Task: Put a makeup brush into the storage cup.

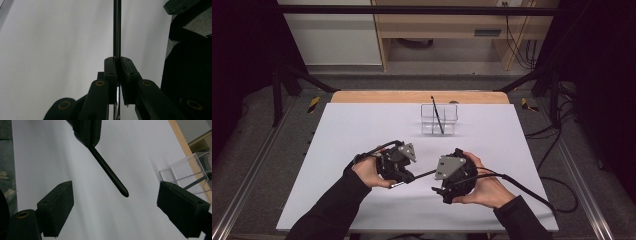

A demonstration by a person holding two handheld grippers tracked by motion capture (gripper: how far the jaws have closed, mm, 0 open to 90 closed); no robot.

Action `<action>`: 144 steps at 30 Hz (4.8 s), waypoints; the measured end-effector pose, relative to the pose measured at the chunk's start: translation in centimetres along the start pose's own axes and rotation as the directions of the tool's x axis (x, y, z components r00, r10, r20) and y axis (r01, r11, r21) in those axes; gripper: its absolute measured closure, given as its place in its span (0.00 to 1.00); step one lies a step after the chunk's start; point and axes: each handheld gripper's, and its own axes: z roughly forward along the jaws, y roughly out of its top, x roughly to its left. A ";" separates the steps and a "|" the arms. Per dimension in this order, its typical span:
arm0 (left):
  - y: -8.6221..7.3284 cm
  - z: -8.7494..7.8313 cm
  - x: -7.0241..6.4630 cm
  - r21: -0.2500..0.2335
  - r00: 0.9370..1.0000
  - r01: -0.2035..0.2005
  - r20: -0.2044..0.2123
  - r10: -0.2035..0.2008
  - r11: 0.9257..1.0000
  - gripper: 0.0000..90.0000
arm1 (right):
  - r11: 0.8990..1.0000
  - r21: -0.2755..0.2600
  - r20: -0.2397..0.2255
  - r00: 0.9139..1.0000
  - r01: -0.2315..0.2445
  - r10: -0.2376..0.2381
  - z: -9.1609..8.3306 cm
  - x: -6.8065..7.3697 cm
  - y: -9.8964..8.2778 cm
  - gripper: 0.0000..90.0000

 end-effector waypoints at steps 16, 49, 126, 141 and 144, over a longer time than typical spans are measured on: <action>0.8 0.9 -0.2 0.022 1.000 0.015 0.028 -0.015 1.000 0.93 | 0.995 0.068 -0.001 0.997 0.076 -0.076 1.0 0.6 0.7 0.24; 2.4 1.2 -0.8 0.058 0.998 -0.009 0.057 0.006 0.998 0.93 | 0.946 0.135 -0.036 0.955 0.296 -0.293 2.4 1.5 0.9 0.59; -5.9 -2.5 1.3 -0.323 0.948 0.165 -0.210 -0.241 0.932 0.19 | 0.986 0.152 0.018 0.997 0.067 -0.071 2.1 -1.6 -3.6 0.93; -8.6 -2.2 0.9 -0.478 0.917 0.218 -0.198 -0.346 0.851 0.17 | 0.997 0.065 0.035 0.999 -0.044 0.042 2.7 -1.4 -4.5 0.93; -8.7 -2.1 0.8 -0.488 0.915 0.216 -0.202 -0.350 0.846 0.17 | 0.996 0.031 0.040 0.996 -0.083 0.082 2.9 -1.2 -4.8 0.93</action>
